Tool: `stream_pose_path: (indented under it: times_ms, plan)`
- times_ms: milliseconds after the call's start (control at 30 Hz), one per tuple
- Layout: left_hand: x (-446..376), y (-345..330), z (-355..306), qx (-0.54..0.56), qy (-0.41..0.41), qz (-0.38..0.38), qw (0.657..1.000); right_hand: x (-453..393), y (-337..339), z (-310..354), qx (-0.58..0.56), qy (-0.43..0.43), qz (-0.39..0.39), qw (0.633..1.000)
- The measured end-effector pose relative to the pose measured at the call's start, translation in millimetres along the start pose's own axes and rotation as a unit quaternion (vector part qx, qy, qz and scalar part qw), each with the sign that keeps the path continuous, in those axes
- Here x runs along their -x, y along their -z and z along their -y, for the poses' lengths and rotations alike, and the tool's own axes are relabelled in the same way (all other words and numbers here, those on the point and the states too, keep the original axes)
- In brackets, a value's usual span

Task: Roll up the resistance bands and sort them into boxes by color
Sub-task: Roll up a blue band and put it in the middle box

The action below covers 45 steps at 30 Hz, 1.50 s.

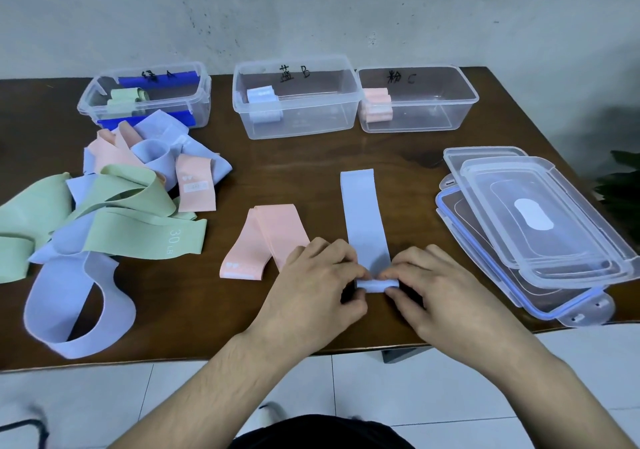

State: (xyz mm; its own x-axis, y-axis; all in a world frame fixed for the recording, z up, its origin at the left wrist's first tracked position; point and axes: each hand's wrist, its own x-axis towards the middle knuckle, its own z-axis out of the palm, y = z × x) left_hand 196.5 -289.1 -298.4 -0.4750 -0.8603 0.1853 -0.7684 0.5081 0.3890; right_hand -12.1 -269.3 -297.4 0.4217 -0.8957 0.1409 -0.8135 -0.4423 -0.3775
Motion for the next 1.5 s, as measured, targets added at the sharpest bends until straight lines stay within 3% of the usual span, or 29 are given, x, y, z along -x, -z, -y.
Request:
stream_pose_path:
  times_ms: [300, 567, 900, 1200, 1500]
  plan:
    - [1.9, -4.7, 2.7, 0.035, 0.026, -0.019, 0.999, -0.6, -5.1, -0.4, -0.017, -0.003, -0.04, 0.999]
    - [3.0, -16.3, 10.0, 0.007, -0.02, -0.086, 0.996, -7.8, -1.9, -4.6, -0.038, -0.026, -0.002, 0.999]
    - [-4.1, -11.1, 10.2, 0.053, 0.027, -0.053, 0.997, -11.5, -5.5, -6.3, -0.044, -0.023, -0.028, 0.998]
    - [-4.1, -16.3, 16.7, 0.032, -0.013, -0.091, 0.995, -18.7, -3.7, -13.3, -0.066, -0.04, 0.008, 0.997]
    - [-11.3, -12.3, 19.9, 0.049, 0.027, -0.068, 0.996, -19.3, -8.2, -11.6, -0.05, -0.022, -0.041, 0.998]
